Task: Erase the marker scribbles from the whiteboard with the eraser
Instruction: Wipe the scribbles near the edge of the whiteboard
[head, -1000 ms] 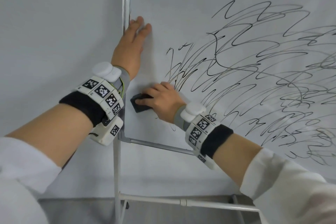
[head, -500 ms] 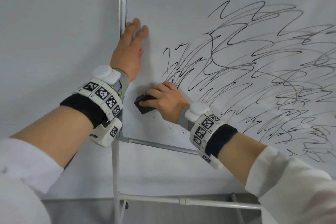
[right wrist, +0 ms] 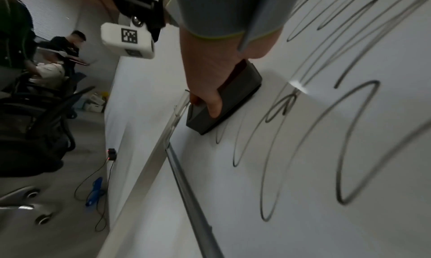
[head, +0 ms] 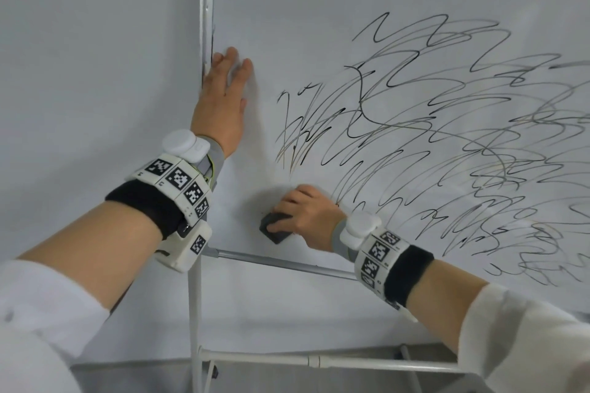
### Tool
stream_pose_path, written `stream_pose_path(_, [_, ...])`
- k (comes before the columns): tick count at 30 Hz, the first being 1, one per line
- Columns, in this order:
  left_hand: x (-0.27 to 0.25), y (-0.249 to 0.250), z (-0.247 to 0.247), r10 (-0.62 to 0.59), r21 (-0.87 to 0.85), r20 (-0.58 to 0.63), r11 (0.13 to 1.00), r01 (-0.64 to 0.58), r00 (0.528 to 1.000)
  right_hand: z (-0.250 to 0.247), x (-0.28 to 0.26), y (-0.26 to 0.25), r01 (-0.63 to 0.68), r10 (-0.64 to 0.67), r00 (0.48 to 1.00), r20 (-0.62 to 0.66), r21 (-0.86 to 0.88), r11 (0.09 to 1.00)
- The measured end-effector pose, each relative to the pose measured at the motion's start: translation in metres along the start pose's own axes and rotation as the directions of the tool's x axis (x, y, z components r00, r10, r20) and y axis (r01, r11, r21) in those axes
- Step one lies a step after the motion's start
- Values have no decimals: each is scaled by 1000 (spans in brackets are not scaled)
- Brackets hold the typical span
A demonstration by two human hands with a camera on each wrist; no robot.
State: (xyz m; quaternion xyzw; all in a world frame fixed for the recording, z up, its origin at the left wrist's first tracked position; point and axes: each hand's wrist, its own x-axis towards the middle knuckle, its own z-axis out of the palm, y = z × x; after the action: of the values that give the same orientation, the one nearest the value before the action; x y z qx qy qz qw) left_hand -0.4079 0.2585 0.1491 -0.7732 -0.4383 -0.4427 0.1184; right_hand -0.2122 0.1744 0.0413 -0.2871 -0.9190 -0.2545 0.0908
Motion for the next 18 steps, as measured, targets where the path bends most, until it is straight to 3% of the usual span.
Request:
stream_pose_path(2, [-1, 1, 1, -6, 14, -1, 1000, 6, 1000, 0, -3, 2, -29, 29, 1000, 0, -27, 999])
stream_pose_path(4, [-1, 2, 2, -4, 22, -10, 1000, 4, 1000, -16, 10, 13, -127, 122, 988, -96, -43, 991])
stream_pose_path(7, [-1, 1, 4, -2, 46, -32, 999, 4, 999, -59, 40, 40, -322, 306, 895, -325, 5, 947])
stream_pose_path(10, [0, 0, 5, -2, 56, -54, 998, 5, 999, -72, 50, 54, -426, 394, 797, -458, 37, 904])
stream_pose_path(12, [0, -1, 5, -6, 68, -44, 998, 9, 999, -60, 46, 46, -413, 380, 804, -458, 32, 910])
stream_pose_path(15, [-1, 0, 4, -18, 76, -27, 997, 20, 999, -52, 40, 39, -350, 315, 872, -374, -28, 936])
stream_pose_path(16, [-1, 0, 4, -15, 75, -33, 997, 17, 999, -61, 43, 45, -361, 328, 871, -367, -24, 932])
stream_pose_path(18, [-1, 1, 3, -11, 64, -41, 998, 14, 999, -86, 56, 62, -443, 399, 805, -440, 1, 896])
